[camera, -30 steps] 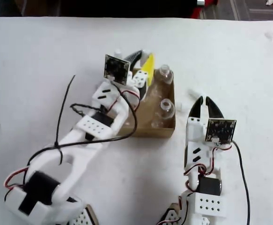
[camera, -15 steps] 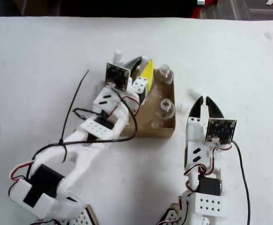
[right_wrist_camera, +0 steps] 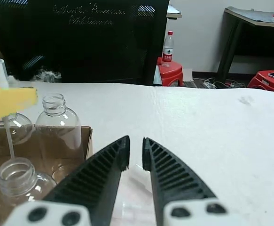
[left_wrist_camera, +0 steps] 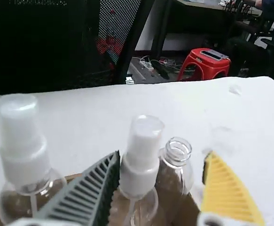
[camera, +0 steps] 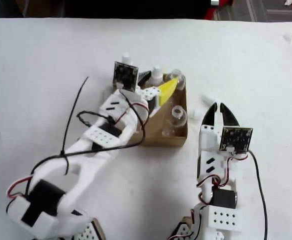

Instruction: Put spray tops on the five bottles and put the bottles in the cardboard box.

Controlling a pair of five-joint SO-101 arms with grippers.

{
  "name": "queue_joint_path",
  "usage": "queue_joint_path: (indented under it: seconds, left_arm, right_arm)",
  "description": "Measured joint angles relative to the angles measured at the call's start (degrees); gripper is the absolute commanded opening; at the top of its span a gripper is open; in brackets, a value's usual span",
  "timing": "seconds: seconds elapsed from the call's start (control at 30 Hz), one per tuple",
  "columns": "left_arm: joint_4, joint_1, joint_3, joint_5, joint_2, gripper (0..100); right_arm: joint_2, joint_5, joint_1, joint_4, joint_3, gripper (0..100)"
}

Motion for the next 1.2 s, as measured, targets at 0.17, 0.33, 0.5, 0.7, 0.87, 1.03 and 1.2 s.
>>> queue_joint_path:
  seconds: [0.17,0.33,0.5,0.7,0.87,1.03,1.2]
  left_arm:
    - [4.31,-1.14,-0.09,0.26,-9.05,26]
    - [20.57,-4.66,-7.12,0.26,-21.89,26]
    - [47.47,-13.10,-22.86,0.26,-28.92,26]
    - [70.77,-27.08,-41.14,0.26,-20.22,26]
    - [76.66,-32.62,-48.35,0.26,-4.13,26]
    - [79.12,-31.47,-51.87,0.26,13.36,26]
    - [79.12,-27.78,-58.46,0.26,29.54,26]
  right_arm:
    - [0.00,0.00,0.00,0.00,0.00,3.9]
    - [0.00,0.00,0.00,0.00,0.00,3.9]
    - [0.00,0.00,0.00,0.00,0.00,3.9]
    - [0.00,0.00,0.00,0.00,0.00,3.9]
    - [0.00,0.00,0.00,0.00,0.00,3.9]
    - [0.00,0.00,0.00,0.00,0.00,3.9]
    - [0.00,2.81,-1.49,0.00,0.00,3.9]
